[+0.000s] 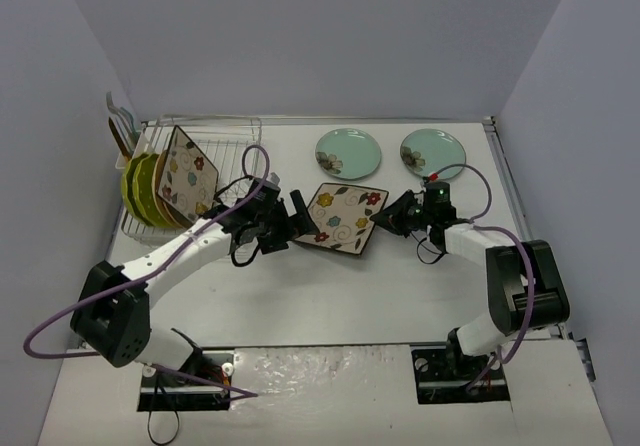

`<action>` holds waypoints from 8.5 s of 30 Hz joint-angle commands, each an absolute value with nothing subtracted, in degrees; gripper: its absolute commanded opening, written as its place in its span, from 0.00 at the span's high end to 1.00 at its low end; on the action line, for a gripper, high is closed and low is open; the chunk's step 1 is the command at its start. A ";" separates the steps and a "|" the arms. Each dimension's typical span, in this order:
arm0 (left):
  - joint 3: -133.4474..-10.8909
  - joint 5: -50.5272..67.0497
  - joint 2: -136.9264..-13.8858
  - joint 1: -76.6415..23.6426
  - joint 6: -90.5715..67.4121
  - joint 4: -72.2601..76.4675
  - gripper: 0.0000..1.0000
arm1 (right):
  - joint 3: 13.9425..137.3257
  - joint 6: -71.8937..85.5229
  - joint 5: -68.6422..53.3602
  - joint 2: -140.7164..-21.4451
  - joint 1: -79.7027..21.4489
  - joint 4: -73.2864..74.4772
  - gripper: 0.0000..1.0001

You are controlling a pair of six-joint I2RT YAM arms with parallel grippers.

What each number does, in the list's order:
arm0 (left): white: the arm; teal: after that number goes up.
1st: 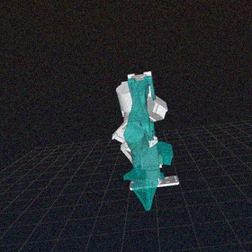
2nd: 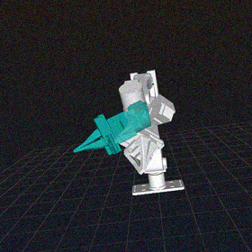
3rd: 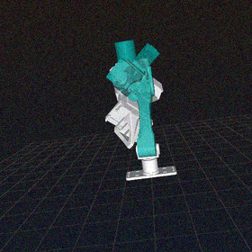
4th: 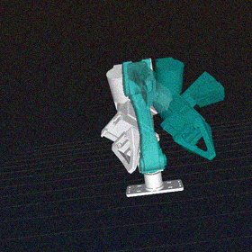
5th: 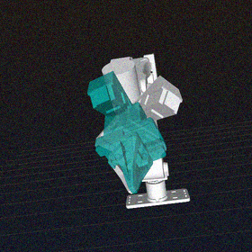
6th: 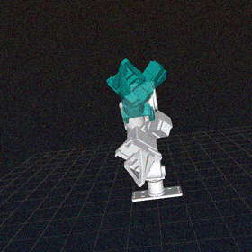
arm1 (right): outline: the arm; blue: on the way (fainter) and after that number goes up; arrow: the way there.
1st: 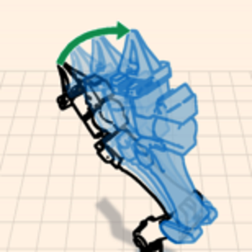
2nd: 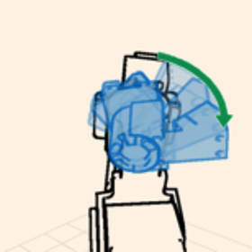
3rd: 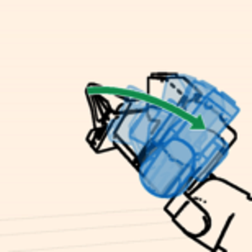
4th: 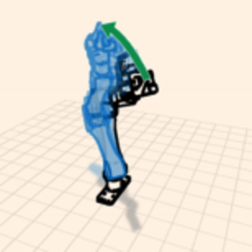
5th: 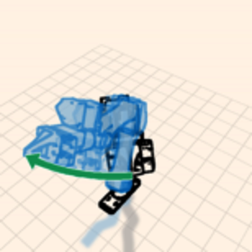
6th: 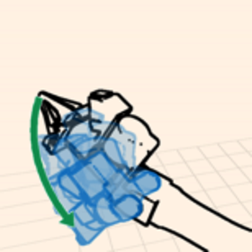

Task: Load the plates into the dish rack

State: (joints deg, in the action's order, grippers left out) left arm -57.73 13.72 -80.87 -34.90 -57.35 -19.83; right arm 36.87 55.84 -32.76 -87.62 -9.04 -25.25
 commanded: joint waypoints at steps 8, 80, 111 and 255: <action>-59.10 15.84 -88.68 -36.24 -67.49 -9.64 0.03 | 33.34 68.02 -25.24 -72.66 -9.37 -26.39 1.00; -49.87 5.72 -97.02 -38.67 -92.47 31.05 1.00 | 24.98 73.29 -24.42 -59.54 -14.96 -15.44 0.52; -70.76 5.08 -80.79 -38.68 -57.80 8.63 1.00 | 42.28 47.85 -21.23 -54.36 -9.80 1.76 0.23; -130.12 -3.99 -110.65 -5.34 -5.40 -67.94 1.00 | 49.15 34.45 -29.53 -70.84 1.56 1.12 0.17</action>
State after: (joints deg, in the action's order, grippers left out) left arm -125.80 -5.88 -114.04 -6.20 -4.12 -69.65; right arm 47.31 35.46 -28.39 -70.51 1.21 4.05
